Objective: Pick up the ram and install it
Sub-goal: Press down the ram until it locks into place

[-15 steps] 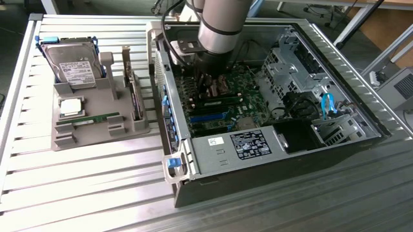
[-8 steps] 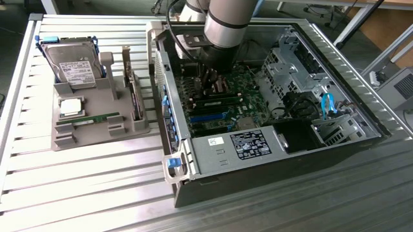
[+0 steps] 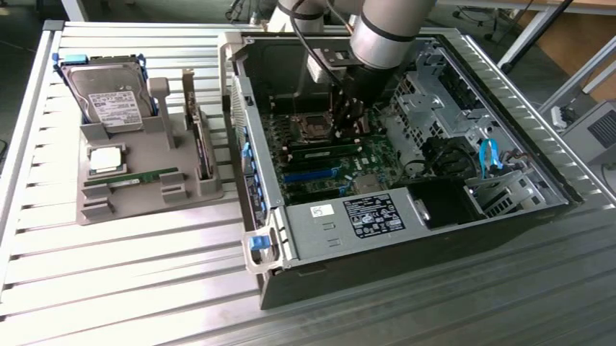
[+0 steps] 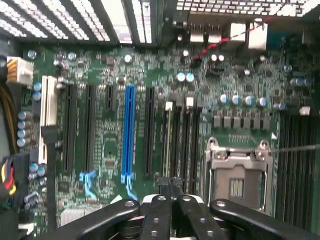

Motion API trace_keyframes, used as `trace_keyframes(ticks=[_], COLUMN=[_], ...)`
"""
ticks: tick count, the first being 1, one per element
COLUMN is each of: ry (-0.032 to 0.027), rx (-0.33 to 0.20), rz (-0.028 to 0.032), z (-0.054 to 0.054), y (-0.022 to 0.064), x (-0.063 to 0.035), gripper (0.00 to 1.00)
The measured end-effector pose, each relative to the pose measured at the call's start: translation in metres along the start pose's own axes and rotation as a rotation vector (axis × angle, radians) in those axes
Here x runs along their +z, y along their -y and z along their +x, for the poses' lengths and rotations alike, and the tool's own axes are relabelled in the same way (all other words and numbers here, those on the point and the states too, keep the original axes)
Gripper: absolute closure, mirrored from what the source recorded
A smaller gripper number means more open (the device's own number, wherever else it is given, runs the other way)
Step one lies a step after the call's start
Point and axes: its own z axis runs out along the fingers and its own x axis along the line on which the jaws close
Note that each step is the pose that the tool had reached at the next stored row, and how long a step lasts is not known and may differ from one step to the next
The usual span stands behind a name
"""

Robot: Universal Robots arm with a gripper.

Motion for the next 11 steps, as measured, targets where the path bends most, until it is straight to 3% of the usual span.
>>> trace_keyframes(ticks=[2, 11], ry=[0.0006, 0.0010], rx=[0.000, 0.000], rz=[-0.0055, -0.0168], z=[0.000, 0.002], y=[0.0101, 0.0325], x=[-0.0009, -0.0068], gripper=[0.91, 0.91])
